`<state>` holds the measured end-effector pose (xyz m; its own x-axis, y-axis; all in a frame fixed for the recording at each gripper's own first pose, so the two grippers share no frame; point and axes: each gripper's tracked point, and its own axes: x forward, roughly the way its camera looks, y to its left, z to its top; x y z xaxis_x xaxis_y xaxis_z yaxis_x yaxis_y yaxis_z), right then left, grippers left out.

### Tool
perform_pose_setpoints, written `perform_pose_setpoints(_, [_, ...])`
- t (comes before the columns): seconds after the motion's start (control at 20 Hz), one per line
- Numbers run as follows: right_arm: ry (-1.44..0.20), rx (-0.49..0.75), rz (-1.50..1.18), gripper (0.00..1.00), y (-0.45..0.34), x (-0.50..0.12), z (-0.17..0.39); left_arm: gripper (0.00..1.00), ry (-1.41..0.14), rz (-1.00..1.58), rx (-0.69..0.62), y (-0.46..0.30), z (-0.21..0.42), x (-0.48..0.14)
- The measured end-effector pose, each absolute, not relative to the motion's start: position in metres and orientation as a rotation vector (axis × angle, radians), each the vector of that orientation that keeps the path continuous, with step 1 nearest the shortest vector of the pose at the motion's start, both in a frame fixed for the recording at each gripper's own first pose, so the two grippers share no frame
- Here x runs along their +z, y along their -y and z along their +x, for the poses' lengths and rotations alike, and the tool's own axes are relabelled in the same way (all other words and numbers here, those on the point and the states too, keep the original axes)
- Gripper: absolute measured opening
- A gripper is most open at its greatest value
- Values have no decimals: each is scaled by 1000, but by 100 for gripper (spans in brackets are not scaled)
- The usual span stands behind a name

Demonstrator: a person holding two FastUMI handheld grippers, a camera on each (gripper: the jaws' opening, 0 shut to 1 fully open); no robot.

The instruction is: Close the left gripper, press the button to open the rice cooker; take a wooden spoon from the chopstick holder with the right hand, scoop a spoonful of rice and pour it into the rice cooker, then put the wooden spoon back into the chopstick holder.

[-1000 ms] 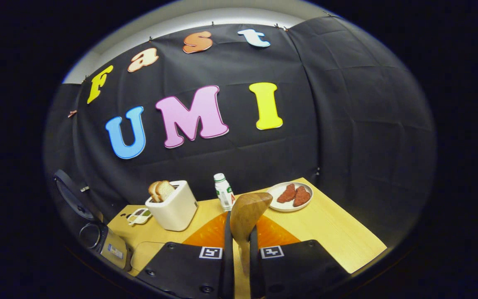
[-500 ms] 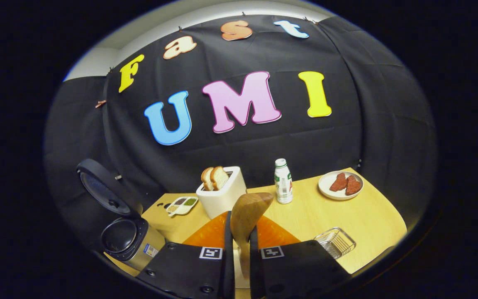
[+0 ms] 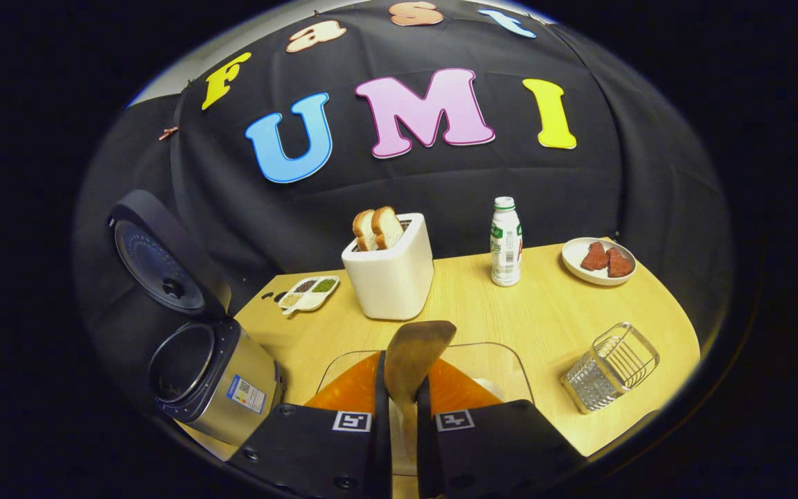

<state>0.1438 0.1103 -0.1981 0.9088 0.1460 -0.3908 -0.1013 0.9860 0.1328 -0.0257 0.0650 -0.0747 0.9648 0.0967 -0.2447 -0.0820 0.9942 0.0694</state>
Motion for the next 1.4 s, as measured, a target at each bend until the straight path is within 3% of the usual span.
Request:
perform_pose_setpoints(0.1, [-397,113,108,14,-115,-196,143,74,-257,60,82,-72,-20,-78])
perform_pose_setpoints(0.15, [-398,111,115,18,-118,-197,142,74,-259,58,76,-76,-18,-80])
perform_pose_setpoints(0.2, [-399,105,125,19,-121,-198,141,70,-261,55,71,-78,-16,-81])
perform_pose_setpoints(0.65, [-439,29,376,19,-136,-201,139,70,-251,60,38,-89,-8,-83])
perform_pose_setpoints(1.4, [-394,-72,718,19,-89,-180,142,70,-245,82,22,-73,-12,-77])
